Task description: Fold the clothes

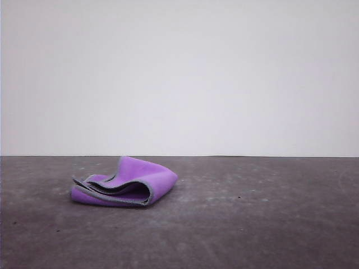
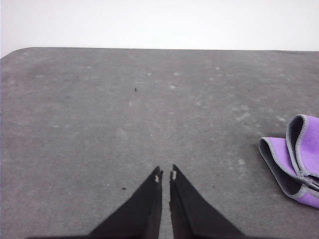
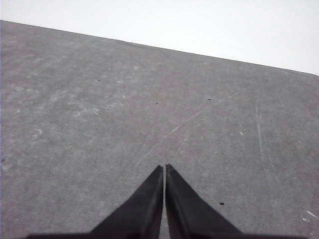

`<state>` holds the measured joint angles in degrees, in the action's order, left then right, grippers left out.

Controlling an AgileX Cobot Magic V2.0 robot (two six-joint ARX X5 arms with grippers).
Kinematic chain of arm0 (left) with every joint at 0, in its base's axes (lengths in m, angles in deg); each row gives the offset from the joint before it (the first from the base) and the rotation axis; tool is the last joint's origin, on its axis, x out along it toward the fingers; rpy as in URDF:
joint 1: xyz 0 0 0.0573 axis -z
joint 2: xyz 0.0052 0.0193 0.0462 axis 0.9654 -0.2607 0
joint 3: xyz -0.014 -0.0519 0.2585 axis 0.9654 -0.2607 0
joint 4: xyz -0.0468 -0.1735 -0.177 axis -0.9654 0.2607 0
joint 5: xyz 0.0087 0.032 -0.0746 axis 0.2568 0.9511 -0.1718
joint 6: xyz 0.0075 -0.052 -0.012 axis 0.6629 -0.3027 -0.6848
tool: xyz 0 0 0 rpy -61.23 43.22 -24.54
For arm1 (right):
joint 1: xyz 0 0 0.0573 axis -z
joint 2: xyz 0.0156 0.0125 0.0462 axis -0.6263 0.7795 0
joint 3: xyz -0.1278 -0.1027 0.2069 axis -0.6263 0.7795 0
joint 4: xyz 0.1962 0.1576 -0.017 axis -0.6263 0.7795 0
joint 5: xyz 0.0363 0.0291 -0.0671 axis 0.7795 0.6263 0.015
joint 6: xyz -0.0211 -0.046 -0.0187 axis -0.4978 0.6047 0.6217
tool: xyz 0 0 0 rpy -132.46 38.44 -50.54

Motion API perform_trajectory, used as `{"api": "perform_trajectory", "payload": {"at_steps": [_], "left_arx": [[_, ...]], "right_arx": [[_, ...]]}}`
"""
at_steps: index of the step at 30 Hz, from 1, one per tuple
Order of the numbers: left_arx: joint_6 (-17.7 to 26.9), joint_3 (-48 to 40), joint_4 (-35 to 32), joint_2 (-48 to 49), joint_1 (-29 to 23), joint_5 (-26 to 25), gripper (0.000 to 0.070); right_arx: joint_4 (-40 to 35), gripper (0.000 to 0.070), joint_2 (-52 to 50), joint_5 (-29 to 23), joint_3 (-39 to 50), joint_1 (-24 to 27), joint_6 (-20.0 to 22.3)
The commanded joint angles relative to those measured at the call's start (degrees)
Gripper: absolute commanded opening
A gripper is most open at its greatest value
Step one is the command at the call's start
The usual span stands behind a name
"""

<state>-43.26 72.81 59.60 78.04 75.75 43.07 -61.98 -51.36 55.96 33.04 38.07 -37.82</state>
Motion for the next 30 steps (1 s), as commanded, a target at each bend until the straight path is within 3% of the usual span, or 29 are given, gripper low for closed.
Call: {"api": "perform_trajectory", "payload": {"at_steps": [1,30], "left_arx": [[0.4,-1.2,0.3,0.0,-0.1,0.1,0.0016],[0.4,-1.2,0.3,0.0,-0.1,0.1,0.0016]], "right_arx": [[-0.7,0.0,0.0,0.1,0.3,0.0,-0.6],[-0.7,0.0,0.0,0.1,0.3,0.0,-0.6]]}}
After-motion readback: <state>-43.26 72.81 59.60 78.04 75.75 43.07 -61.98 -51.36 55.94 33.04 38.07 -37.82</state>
